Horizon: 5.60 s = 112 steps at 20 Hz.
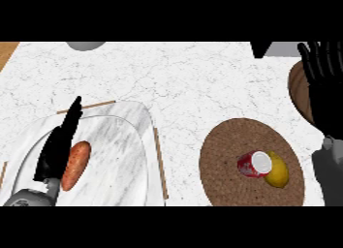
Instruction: Pick the can from the placemat and place it in the bowl
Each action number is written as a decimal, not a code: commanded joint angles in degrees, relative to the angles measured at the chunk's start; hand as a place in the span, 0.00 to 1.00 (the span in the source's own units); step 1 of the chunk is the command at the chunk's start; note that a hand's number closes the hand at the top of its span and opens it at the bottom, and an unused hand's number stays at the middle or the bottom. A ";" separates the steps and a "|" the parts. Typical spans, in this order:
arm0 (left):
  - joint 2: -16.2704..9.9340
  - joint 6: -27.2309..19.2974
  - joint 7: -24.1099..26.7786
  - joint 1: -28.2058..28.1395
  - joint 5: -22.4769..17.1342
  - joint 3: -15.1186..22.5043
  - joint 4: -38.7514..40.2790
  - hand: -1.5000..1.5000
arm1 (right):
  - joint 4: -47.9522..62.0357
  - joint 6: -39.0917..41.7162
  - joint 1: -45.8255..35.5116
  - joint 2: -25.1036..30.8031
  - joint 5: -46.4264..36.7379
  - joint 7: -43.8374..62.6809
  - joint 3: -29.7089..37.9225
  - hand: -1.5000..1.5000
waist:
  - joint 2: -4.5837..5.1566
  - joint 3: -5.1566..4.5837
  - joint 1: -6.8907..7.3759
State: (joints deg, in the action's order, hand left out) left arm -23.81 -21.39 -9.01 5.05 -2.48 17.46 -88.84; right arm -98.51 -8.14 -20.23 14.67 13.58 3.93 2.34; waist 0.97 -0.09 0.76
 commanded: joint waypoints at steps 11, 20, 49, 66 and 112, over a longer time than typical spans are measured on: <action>4.35 9.33 7.93 0.58 -18.83 -10.56 -8.03 0.50 | 11.49 -29.87 22.51 -1.81 -24.46 14.43 2.66 0.00 | -1.13 -0.24 -1.31; 2.72 15.36 7.58 1.27 -23.42 -14.24 -5.35 0.50 | 2.74 -17.09 20.27 13.29 -41.29 41.26 -2.42 0.00 | -1.18 -0.23 -0.40; 4.18 16.77 8.69 -0.73 -22.11 -16.24 -5.25 0.50 | -2.43 13.20 5.91 16.86 -8.73 80.18 -16.80 0.00 | -1.24 0.04 -0.73; 5.03 21.05 9.50 0.74 -22.19 -18.79 -2.57 0.50 | 2.44 7.42 8.60 7.00 -29.72 73.56 -25.59 0.00 | -0.96 0.05 -0.16; 8.21 20.26 7.95 1.25 -18.89 -22.32 -2.23 0.50 | 2.79 7.88 25.25 48.35 -33.93 -23.83 -8.84 1.00 | -1.49 0.13 -3.64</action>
State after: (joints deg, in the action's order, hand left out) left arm -16.53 0.29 -0.85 5.63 -22.23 -5.22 -90.79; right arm -96.02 4.56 0.92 59.96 -23.77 -14.92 -15.05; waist -0.44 0.11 -2.23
